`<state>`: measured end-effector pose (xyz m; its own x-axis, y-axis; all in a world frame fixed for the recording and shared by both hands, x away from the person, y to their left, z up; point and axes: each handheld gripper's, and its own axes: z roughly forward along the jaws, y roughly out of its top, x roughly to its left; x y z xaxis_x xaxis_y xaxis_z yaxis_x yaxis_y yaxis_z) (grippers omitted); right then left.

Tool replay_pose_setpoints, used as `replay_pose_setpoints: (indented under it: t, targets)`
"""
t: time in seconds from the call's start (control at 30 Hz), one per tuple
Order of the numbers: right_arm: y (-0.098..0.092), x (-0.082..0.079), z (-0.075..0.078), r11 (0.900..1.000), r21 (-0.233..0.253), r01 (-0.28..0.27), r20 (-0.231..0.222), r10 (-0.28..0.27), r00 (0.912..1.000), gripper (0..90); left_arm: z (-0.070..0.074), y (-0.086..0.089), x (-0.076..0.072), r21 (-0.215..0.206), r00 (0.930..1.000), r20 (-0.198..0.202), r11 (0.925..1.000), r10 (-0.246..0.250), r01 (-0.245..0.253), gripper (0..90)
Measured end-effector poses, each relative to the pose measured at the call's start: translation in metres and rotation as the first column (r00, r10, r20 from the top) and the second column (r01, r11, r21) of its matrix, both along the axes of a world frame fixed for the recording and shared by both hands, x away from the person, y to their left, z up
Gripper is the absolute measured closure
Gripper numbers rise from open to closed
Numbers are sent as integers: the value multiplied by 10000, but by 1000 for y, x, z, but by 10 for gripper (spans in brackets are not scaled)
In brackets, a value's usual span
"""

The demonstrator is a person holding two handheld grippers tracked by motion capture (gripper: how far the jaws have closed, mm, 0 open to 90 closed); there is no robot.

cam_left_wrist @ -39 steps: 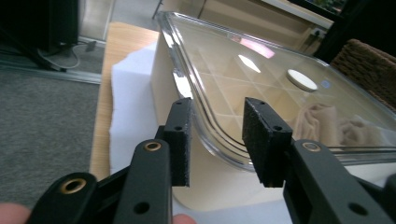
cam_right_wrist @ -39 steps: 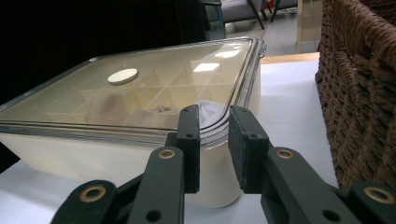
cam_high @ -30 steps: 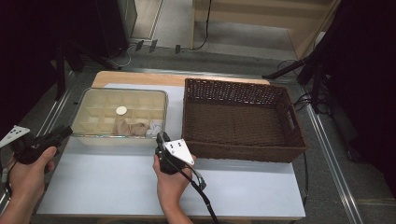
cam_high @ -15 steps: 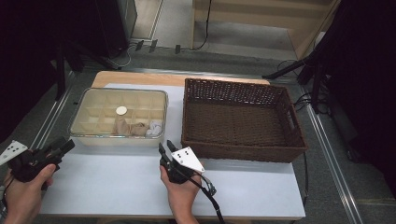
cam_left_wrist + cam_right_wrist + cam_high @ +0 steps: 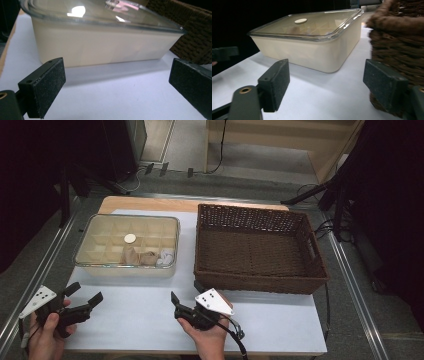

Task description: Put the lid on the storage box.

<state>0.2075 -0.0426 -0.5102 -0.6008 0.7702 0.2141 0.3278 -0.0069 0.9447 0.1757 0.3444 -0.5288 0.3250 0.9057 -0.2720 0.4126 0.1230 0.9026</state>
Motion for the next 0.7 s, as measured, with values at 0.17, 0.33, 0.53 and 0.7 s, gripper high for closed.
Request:
replay_pose_setpoints:
  t: [0.17, 0.33, 0.53, 0.7]
  targets:
    - [-22, -7, 1, 9999, 24, 119, 134, -119, 9998, 157, -10, -4, 1, 486, 10000, -43, 9988, 75, -73, 13]
    - [-46, -12, 2, 9990, -96, 432, 207, -430, 9989, 156, -18, -7, 1, 756, 9992, 215, 9965, 344, -360, 11]
    - [-83, -15, 2, 9945, -152, 1032, 249, -1028, 9944, 155, -23, -11, 1, 969, 9995, 164, 9949, 265, -280, 0]
    - [-109, -13, 0, 9892, -317, 1434, 287, -1425, 9894, 155, -24, -16, 2, 1394, 10000, 13, 9902, 71, -72, 0]
